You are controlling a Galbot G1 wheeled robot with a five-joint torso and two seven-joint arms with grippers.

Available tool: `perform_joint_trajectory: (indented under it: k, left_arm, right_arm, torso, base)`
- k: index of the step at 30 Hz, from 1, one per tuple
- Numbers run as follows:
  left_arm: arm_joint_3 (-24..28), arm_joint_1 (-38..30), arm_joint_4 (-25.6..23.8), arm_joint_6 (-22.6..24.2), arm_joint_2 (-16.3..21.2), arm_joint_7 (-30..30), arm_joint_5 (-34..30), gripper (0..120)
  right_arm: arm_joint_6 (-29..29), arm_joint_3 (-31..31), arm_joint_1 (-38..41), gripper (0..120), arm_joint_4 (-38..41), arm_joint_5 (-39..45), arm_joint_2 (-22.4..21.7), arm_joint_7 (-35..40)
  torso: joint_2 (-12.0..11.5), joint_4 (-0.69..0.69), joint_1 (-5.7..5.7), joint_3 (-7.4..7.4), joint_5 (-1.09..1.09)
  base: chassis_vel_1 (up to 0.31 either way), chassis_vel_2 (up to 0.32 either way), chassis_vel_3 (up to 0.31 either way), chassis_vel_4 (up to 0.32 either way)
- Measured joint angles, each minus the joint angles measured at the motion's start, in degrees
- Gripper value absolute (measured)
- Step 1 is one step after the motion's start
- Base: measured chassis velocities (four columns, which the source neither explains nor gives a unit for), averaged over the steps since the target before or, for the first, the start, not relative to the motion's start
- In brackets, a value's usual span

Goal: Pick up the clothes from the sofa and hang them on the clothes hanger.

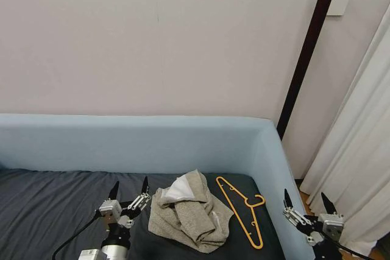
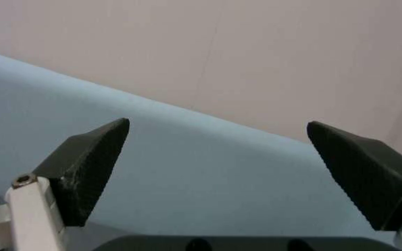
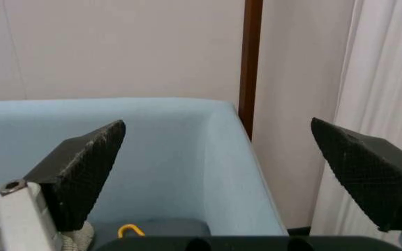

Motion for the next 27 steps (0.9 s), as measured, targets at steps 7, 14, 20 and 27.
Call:
perform_joint_trajectory:
  k: [7, 14, 20, 27]
  left_arm:
    - [0.0, 0.4, -0.2, -0.3, -0.1, 0.1, 0.0, 100]
    - [0.2, 0.7, -0.2, 0.6, -0.2, 0.4, 1.7, 100]
    - [0.0, 1.0, -0.8, 1.1, -0.2, 0.5, 1.9, 100]
    - [-0.3, 1.8, -0.9, 0.5, -0.6, 0.2, 2.8, 100]
  right_arm:
    - [0.0, -0.2, -0.3, 100, 0.2, -0.2, 0.1, 0.0]
    - [0.7, 0.1, -0.5, 100, 0.4, -0.2, 0.0, 0.0]
    - [1.0, 0.1, -0.6, 100, 0.5, -0.3, 0.0, 0.0]
    - [0.9, -0.3, -0.3, 100, 0.3, 2.1, -0.9, 0.0]
  torso:
    - [0.0, 0.00, 0.00, 0.00, 0.00]
    - [0.0, 0.00, 0.00, 0.00, 0.00]
    - [0.0, 0.00, 0.00, 0.00, 0.00]
    - [0.0, 0.00, 0.00, 0.00, 0.00]
  base:
    - [0.000, 0.000, 0.000, 0.000]
    - [0.000, 0.000, 0.000, 0.000]
    - [0.000, 0.000, 0.000, 0.000]
    - [0.000, 0.000, 0.000, 0.000]
